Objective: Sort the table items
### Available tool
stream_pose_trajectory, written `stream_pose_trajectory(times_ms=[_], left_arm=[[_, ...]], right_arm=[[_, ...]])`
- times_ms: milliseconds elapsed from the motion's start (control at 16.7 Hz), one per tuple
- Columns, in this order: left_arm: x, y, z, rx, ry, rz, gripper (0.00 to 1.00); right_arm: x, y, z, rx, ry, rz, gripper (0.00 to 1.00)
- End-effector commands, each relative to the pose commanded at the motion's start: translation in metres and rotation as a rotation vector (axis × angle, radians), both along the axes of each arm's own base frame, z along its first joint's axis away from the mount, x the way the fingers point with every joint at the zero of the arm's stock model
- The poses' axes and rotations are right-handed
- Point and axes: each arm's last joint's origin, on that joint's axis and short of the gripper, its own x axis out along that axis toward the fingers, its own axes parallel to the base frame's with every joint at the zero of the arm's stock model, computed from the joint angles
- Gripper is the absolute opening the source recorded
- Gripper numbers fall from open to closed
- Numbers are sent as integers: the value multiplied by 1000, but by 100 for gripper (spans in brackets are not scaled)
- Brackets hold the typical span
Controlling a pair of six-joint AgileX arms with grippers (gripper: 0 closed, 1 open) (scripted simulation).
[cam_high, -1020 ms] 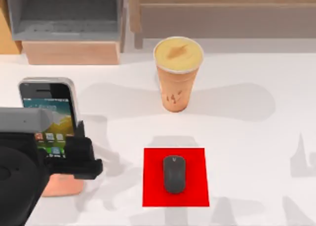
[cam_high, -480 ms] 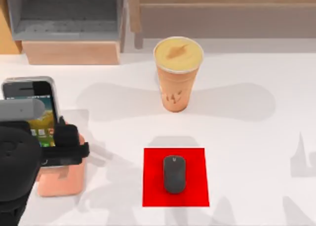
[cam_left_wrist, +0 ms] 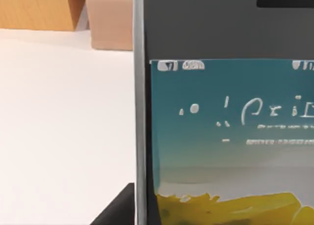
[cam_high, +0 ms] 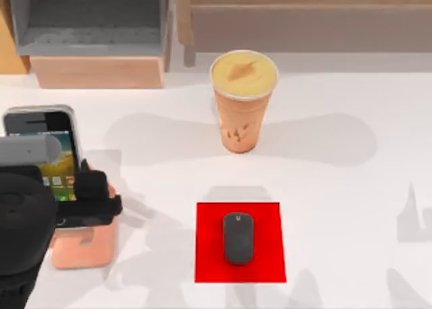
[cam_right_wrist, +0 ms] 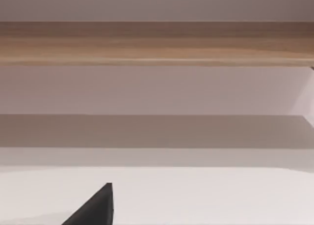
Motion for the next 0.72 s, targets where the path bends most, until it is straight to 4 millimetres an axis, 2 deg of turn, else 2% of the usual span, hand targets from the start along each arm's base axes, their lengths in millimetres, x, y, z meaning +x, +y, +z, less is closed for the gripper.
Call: stream_pose_trajectory(times_ms=[480,720], left_arm=[[0,0,0,0,0,0,98],[0,0,0,0,0,0,100]], right_arm=[[0,0,0,0,0,0,100],[0,0,0,0,0,0,100]])
